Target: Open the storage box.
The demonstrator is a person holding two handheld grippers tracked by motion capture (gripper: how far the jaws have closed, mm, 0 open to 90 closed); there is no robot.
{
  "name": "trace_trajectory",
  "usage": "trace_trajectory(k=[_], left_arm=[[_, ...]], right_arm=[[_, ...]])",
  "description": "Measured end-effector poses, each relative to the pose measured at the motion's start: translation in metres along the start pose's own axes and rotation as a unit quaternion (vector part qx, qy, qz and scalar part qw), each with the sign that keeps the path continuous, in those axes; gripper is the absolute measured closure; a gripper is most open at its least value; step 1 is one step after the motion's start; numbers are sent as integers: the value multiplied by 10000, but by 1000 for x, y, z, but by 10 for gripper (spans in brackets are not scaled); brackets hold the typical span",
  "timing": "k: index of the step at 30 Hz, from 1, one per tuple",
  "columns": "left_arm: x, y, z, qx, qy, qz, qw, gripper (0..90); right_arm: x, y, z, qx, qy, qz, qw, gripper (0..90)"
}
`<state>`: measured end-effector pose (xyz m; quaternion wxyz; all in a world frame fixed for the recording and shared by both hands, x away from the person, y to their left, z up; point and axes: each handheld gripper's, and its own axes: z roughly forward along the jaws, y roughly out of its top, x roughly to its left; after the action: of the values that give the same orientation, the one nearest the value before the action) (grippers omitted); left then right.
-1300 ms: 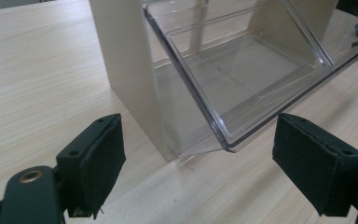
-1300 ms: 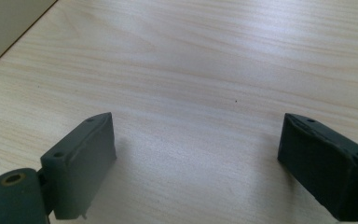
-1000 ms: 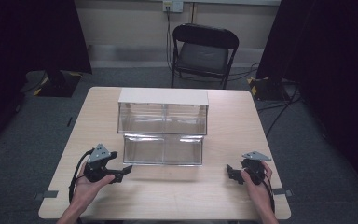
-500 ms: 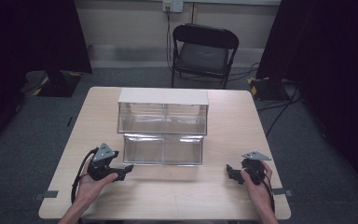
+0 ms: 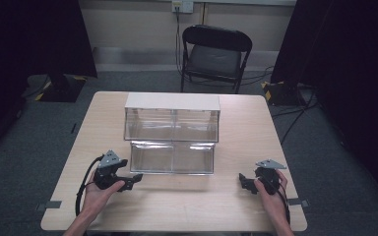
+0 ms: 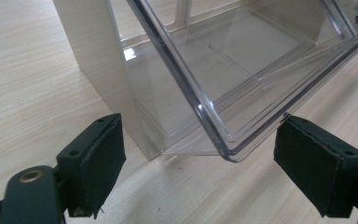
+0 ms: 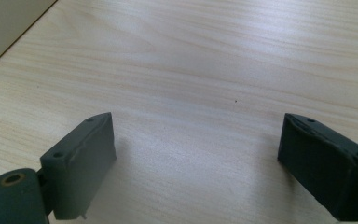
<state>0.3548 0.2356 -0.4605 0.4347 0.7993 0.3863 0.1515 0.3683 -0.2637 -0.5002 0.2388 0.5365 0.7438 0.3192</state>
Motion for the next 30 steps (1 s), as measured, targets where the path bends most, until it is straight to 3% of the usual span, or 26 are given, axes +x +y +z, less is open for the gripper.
trace_trajectory(k=[12, 18, 21, 30], left_arm=[[-3, 0, -2, -26, 32, 121, 9999, 192], [-4, 0, -2, -46, 4, 95, 9999, 217], [-3, 1, -5, -142, -107, 65, 9998, 194], [-4, 1, -7, -178, -99, 65, 9998, 186]], right_arm=[[0, 0, 0, 0, 1, -1, 10000, 103], [0, 0, 0, 1, 0, 2, 10000, 103], [0, 0, 0, 1, 0, 0, 10000, 102], [0, 0, 0, 0, -1, -1, 10000, 102]])
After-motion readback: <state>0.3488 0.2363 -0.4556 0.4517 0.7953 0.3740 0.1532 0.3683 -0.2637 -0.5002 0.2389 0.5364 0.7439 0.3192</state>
